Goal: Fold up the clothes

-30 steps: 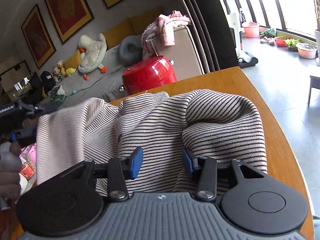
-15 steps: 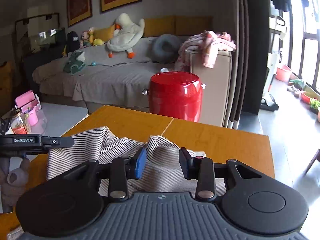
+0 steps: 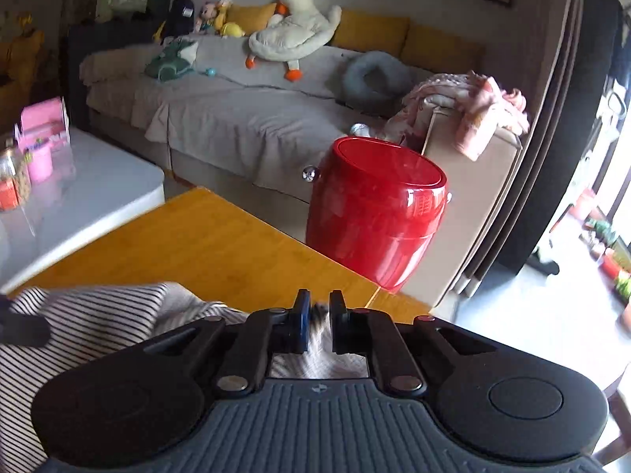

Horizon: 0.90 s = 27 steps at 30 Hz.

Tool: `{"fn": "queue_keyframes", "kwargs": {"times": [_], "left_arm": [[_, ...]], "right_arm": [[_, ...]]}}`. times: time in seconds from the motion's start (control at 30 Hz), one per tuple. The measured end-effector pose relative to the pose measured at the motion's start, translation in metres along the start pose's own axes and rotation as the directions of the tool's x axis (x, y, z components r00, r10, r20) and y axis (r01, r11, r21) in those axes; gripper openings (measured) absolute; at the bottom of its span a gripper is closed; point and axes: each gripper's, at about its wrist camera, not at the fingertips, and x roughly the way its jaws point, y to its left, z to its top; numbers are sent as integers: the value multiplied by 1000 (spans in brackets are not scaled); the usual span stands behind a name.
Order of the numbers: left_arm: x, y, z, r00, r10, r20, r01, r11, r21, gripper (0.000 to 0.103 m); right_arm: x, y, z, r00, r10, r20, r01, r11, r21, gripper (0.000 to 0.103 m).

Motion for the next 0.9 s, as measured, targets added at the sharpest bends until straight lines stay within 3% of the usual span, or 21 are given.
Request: {"fn": "queue_keyframes", "kwargs": {"times": [0.1,0.23,0.33,0.47,0.6,0.67,0.77,0.87,0.9], "left_arm": [[0,3,1,1000,6,-3,-6,1000,-8,52],[0,1,0,1000,4,-5,-4,1000,3,59],[2,-1,-1,1000,-5,-11,5,1000,11,67],[7,-3,1,1000,16,-8,-16,999,40,65],[6,12,7,999,25,-37,-26,999,-31,56],[1,10,11,999,21,-45,-22,999,-30,56],[-9,-1,14,999,29,-38,-29,999,18,57],[-17,-12,15,998,41,-48,-37,997,67,69],[-22,-15,15,998,44,-46,-40,995,91,79]], "right_arm": [[3,-13,-5,996,-79,-41,80,997,11,14],[-45,-50,-25,993,-115,-8,114,974,197,14],[-77,-61,-56,999,6,-31,4,945,327,14],[-87,-34,-104,982,148,-121,-96,929,358,14],[-97,-22,-133,993,69,-94,-33,938,344,16],[-101,-26,-135,993,-3,-116,44,936,349,16],[-110,-21,-138,983,-147,-112,167,966,196,16],[-126,-31,-141,984,-141,-107,165,952,259,16],[-134,-35,-142,987,-130,-98,153,945,287,20]]}}
